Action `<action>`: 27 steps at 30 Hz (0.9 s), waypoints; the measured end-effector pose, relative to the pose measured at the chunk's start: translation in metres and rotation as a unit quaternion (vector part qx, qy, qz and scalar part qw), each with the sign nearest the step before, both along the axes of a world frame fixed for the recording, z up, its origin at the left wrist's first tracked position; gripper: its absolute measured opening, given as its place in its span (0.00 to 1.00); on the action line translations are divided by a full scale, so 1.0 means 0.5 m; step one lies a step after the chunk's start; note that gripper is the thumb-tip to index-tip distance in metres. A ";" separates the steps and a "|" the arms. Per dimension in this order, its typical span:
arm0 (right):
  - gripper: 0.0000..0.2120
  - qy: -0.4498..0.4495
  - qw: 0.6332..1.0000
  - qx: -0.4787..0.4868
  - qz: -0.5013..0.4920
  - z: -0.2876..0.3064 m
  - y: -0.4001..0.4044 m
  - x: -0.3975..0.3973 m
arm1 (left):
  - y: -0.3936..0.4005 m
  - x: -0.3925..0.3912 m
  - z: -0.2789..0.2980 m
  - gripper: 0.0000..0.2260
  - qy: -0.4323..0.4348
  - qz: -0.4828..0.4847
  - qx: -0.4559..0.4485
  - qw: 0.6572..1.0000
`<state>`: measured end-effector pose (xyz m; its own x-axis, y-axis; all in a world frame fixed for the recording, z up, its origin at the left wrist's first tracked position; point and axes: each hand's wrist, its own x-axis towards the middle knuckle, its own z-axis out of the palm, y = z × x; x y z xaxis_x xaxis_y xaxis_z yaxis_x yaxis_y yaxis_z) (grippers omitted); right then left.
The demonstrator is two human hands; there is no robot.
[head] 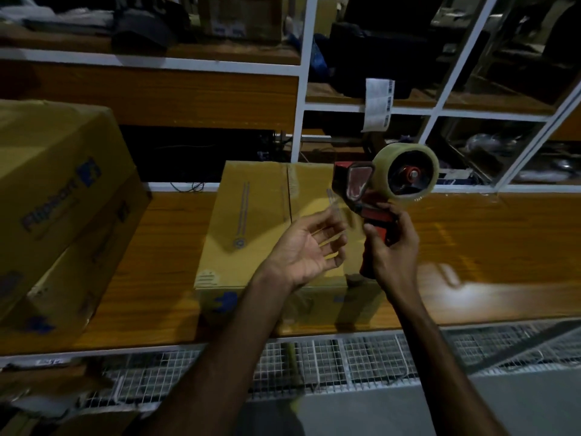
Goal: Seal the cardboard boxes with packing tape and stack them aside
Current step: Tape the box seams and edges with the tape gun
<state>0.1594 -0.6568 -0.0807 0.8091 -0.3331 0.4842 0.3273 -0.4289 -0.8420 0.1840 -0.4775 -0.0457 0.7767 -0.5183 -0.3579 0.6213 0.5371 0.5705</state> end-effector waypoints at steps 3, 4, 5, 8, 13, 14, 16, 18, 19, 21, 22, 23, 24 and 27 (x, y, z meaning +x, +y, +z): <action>0.18 0.003 1.000 -0.012 -0.008 0.000 0.032 -0.010 | 0.042 -0.010 -0.004 0.06 0.040 0.001 -0.020 0.999; 0.17 0.006 1.000 -0.011 -0.008 0.001 0.044 -0.014 | 0.060 -0.013 -0.007 0.06 0.049 0.003 -0.026 0.998; 0.17 0.010 1.000 -0.007 -0.008 0.002 0.058 -0.018 | 0.079 -0.016 -0.009 0.05 0.055 0.004 -0.028 0.998; 0.18 0.022 1.000 -0.011 -0.007 -0.005 0.096 -0.032 | 0.142 -0.023 -0.009 0.04 0.051 0.021 -0.004 0.998; 0.20 0.031 0.994 -0.101 0.002 -0.012 0.152 -0.037 | 0.253 -0.022 -0.016 0.05 -0.061 0.019 0.152 0.986; 0.21 0.030 0.993 -0.116 0.008 -0.012 0.168 -0.036 | 0.281 -0.023 -0.021 0.05 -0.089 0.016 0.186 0.978; 0.21 0.022 0.987 -0.156 0.025 -0.013 0.202 -0.034 | 0.334 -0.028 -0.032 0.06 -0.132 0.018 0.254 0.958; 0.21 0.008 0.978 -0.201 0.056 -0.021 0.239 -0.036 | 0.378 -0.033 -0.041 0.06 -0.152 0.019 0.308 0.939; 0.21 0.004 0.973 -0.220 0.071 -0.026 0.254 -0.038 | 0.398 -0.037 -0.046 0.06 -0.155 0.019 0.328 0.932; 0.22 0.004 0.967 -0.247 0.068 -0.033 0.261 -0.040 | 0.450 -0.044 -0.063 0.06 -0.150 0.032 0.364 0.919; 0.24 0.005 0.966 -0.252 0.053 -0.034 0.253 -0.042 | 0.485 -0.049 -0.074 0.06 -0.146 0.040 0.378 0.914; 0.26 0.010 0.967 -0.251 0.036 -0.035 0.239 -0.045 | 0.520 -0.055 -0.087 0.06 -0.140 0.040 0.382 0.912; 0.27 0.015 0.970 -0.243 0.021 -0.035 0.221 -0.049 | 0.554 -0.062 -0.099 0.05 -0.132 0.031 0.379 0.916; 0.24 0.026 0.973 -0.231 0.008 -0.041 0.189 -0.058 | 0.601 -0.077 -0.136 0.05 -0.097 0.005 0.343 0.934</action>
